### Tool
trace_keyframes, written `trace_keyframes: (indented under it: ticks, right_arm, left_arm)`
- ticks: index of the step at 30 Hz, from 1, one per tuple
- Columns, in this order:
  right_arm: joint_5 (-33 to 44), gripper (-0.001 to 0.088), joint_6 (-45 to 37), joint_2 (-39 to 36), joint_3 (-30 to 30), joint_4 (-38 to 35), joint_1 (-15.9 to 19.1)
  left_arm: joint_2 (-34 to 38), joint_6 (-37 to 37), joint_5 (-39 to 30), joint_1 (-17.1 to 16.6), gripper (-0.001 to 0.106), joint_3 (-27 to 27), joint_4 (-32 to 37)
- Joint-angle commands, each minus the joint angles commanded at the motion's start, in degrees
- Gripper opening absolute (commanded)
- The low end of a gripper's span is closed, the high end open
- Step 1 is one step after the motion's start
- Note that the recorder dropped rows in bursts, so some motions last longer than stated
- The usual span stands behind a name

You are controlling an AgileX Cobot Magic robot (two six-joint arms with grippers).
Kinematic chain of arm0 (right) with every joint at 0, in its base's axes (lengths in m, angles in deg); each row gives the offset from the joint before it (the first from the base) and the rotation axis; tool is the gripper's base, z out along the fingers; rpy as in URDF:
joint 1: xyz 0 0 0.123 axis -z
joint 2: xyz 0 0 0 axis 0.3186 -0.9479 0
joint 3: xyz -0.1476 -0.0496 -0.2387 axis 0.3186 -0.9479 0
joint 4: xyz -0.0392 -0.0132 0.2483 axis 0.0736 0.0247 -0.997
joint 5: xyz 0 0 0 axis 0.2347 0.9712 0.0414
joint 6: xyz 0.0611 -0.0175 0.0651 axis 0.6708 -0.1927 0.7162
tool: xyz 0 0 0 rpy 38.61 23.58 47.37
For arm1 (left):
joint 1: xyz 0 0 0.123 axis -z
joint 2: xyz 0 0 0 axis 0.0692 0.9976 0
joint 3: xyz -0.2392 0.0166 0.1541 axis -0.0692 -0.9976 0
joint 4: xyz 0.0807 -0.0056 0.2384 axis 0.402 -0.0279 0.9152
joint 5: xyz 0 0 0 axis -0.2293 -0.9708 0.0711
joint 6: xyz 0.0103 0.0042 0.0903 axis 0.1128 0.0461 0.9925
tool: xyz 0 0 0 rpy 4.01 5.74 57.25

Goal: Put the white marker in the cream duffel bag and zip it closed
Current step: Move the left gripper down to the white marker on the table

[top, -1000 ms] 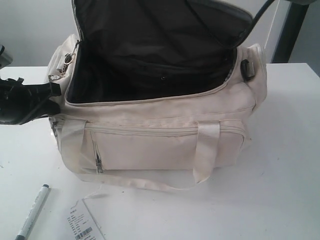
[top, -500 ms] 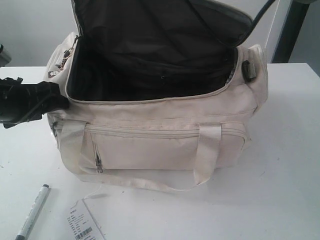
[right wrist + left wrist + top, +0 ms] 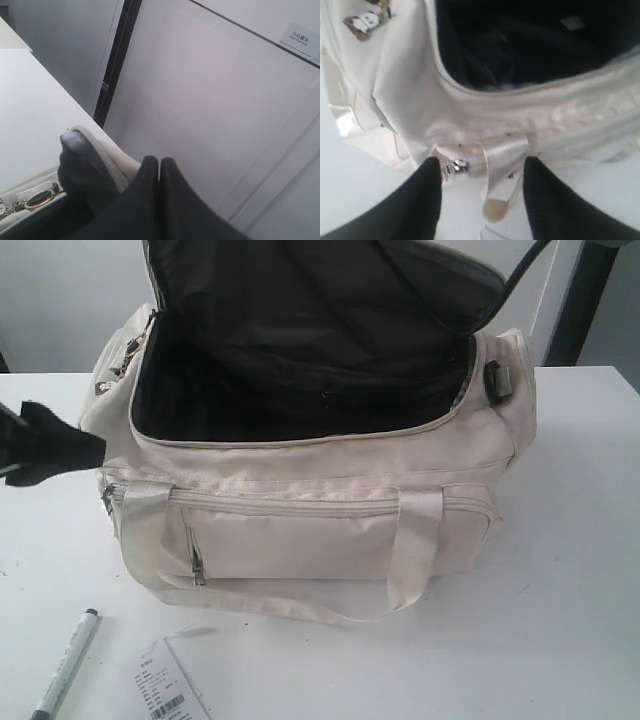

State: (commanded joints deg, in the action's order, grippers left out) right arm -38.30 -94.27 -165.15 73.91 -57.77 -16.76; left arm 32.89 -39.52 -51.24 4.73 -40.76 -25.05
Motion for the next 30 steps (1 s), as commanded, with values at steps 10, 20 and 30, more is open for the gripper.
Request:
trace_keyframes:
  ticks: [10, 20, 30]
  right_arm:
    - [0.00, 0.0000, 0.00, 0.00, 0.00, 0.00, 0.00]
    - [-0.12, 0.0000, 0.00, 0.00, 0.00, 0.00, 0.00]
    - [-0.12, 0.0000, 0.00, 0.00, 0.00, 0.00, 0.00]
  left_arm:
    - [-2.49, -13.24, -18.06, 0.00, 0.000, -0.11, 17.48]
    - [2.95, -13.20, -18.04, 0.47, 0.044, -5.66, 15.90]
    - [6.58, -21.98, -10.03, 7.48, 0.061, -7.66, 26.43]
